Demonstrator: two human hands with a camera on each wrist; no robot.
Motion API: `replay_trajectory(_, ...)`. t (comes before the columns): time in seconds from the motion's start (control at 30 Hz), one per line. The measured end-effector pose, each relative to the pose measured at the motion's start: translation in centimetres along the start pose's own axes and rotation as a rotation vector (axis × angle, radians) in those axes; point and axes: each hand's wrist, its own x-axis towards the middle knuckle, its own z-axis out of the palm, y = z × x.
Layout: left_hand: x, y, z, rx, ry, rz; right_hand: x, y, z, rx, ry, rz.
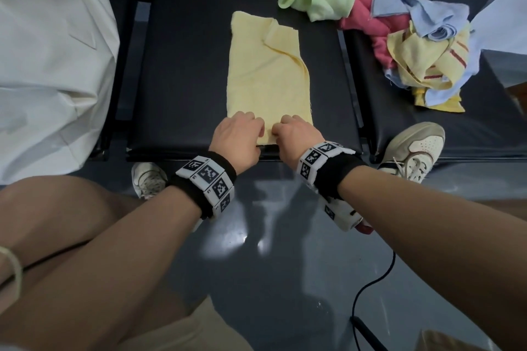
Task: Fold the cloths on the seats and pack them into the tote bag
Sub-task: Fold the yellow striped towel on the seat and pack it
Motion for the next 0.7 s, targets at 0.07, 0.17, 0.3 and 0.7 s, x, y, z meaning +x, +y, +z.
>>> replay_trajectory(0.07, -0.1, 0.0, 0.0, 0.029, 0.023, -0.013, 0.1, 0.2, -0.1, 0.047, -0.05, 0.017)
replay_trajectory(0.17, 0.0, 0.1, 0.2, 0.066, 0.036, -0.039, 0.2, 0.4, -0.3, 0.108, -0.093, 0.05)
replay_trajectory(0.3, 0.1, 0.3, 0.2, 0.113, -0.011, -0.056, 0.5, 0.5, -1.0, 0.165, -0.152, 0.104)
replay_trajectory(0.7, 0.5, 0.0, 0.4, 0.128, 0.033, -0.103, 1.4, -1.3, -1.5, -0.008, 0.04, 0.187)
